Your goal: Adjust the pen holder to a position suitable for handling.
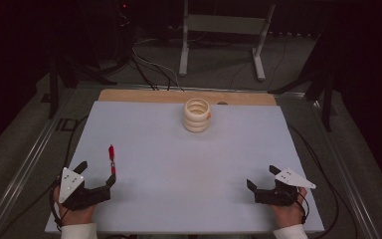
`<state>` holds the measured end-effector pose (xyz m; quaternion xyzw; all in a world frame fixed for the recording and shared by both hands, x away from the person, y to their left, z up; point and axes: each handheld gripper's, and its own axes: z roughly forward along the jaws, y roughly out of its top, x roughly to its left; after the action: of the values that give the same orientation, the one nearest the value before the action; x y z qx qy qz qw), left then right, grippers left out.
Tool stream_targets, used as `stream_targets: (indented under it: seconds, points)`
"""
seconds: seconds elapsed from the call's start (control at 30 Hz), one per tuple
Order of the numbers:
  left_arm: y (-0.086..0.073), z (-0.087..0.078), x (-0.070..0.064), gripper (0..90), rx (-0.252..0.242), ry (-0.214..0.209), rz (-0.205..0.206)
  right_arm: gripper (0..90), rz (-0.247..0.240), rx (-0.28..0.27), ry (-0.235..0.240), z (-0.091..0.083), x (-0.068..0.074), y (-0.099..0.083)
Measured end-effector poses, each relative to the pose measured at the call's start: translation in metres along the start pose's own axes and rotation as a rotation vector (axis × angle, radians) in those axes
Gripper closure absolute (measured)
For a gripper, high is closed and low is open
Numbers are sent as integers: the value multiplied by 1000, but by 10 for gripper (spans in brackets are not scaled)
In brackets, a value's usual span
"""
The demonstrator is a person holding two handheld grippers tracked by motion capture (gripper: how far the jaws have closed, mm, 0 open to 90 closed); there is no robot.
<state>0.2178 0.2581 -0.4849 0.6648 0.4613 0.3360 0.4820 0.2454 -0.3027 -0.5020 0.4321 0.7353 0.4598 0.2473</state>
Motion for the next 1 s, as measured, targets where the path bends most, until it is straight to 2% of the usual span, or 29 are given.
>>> stream_targets:
  seconds: [0.47, 0.67, 1.0]
  points:
    - [-2, 3, -4, 5, 2, -4, 11, 0, 34, -18, 0, -2, 1, 3]
    - [-2, 4, -6, 5, 12, 8, 16, 0, 45, -15, 1, 0, 4, 8]
    - [-4, 6, -5, 4, 14, 17, 5, 0, 58, -21, 19, 2, 8, 33]
